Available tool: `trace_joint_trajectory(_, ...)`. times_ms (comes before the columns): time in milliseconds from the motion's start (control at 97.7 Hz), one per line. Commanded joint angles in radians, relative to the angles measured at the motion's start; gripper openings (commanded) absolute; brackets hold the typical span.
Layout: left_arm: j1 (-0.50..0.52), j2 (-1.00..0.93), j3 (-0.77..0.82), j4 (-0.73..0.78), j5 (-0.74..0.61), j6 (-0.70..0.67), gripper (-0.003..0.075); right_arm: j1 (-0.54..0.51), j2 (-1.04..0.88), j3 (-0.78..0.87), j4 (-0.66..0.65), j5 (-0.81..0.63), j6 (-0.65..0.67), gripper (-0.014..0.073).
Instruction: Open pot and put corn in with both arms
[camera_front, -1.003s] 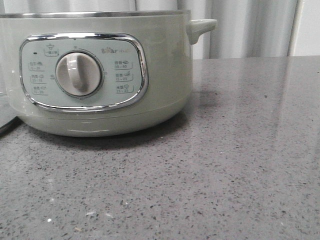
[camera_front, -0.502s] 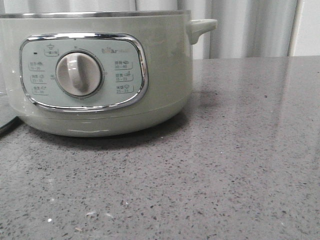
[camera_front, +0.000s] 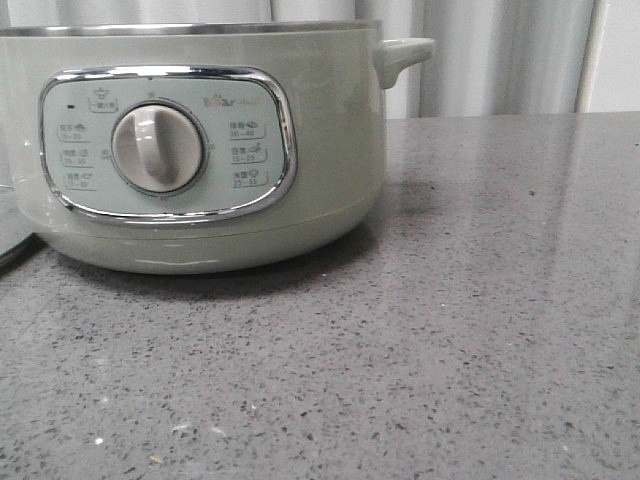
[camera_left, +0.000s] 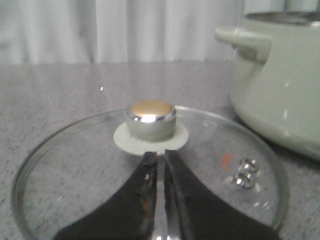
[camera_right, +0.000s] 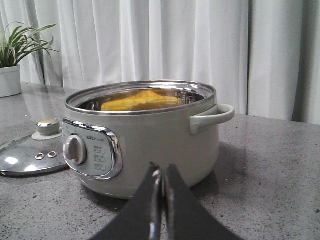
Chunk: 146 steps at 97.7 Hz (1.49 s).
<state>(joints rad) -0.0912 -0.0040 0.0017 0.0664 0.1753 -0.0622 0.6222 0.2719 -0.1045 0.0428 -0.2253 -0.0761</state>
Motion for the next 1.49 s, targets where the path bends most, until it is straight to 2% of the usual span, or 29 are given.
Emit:
trace_joint_trajectory(0, 0.028, -0.035, 0.007, -0.037, -0.019, 0.062, -0.0020, -0.003, 0.006, -0.028, -0.006, -0.088, 0.000, -0.0074)
trace_joint_trajectory(256, 0.058, -0.034, 0.007, -0.039, 0.126, 0.062, -0.0020, -0.003, 0.006, -0.028, -0.006, -0.088, 0.000, -0.0074)
trace_joint_trajectory(1280, 0.058, -0.034, 0.007, -0.041, 0.116, 0.062, -0.0020, -0.004, 0.004, -0.024, -0.006, -0.088, 0.000, -0.0074)
trace_joint_trajectory(1485, 0.058, -0.034, 0.007, -0.041, 0.116, 0.062, -0.0020, -0.074, 0.003, 0.017, -0.006, -0.098, 0.000, -0.0074)
